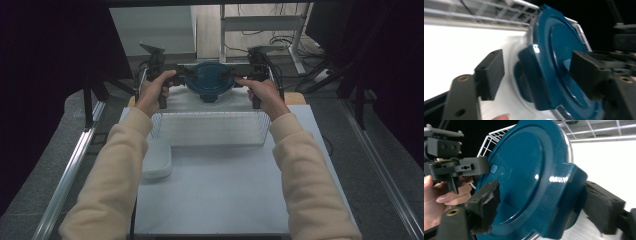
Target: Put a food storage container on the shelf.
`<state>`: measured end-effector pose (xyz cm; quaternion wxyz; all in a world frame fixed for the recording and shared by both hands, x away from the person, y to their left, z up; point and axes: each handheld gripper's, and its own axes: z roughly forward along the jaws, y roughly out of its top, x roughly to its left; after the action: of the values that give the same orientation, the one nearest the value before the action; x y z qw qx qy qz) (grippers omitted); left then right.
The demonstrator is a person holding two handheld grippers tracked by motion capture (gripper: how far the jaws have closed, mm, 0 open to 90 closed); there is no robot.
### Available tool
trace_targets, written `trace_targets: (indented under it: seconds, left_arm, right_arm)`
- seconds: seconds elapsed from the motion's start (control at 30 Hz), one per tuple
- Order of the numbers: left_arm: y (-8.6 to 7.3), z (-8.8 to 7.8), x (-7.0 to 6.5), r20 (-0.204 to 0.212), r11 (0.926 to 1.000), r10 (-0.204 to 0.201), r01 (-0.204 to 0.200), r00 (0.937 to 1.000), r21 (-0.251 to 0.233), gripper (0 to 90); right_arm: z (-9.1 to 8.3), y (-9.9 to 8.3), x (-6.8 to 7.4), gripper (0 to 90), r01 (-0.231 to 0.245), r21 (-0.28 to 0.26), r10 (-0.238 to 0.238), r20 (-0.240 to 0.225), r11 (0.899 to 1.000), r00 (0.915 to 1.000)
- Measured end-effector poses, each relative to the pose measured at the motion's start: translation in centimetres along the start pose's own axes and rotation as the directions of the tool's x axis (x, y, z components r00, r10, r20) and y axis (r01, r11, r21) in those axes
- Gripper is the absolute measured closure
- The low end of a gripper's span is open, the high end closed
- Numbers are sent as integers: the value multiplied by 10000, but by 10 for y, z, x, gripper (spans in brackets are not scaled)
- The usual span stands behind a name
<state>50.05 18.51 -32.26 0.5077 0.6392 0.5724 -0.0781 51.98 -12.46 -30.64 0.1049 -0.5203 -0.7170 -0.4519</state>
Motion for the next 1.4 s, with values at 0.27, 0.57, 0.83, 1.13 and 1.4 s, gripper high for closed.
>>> trace_targets:
  seconds: [0.27,0.57,0.83,1.13,1.4]
  left_arm:
    - [-13,-25,-14,-776,9848,1505,-1563,9856,-761,230]
    - [-60,-55,-40,-1480,9244,3658,-3772,9188,-570,216]
    - [-119,-74,-43,-1212,8939,4412,-4473,8892,-278,217]
    - [-178,-78,-27,-1242,8948,4426,-4465,8881,-47,214]
    - [-220,-79,-3,-1822,9066,4167,-4218,8906,119,218]
  right_arm:
    - [-25,-6,17,98,1306,-634,-1245,919,9894,9880]
    - [-56,-40,27,139,2895,-1065,-2745,1360,9512,9519]
    - [-73,-101,23,174,4083,-701,-3877,2037,9101,8990]
    - [-84,-173,6,198,4487,-942,-4239,2041,8887,8824]
    - [-77,-221,-13,209,4601,-183,-4420,2462,8877,8626]
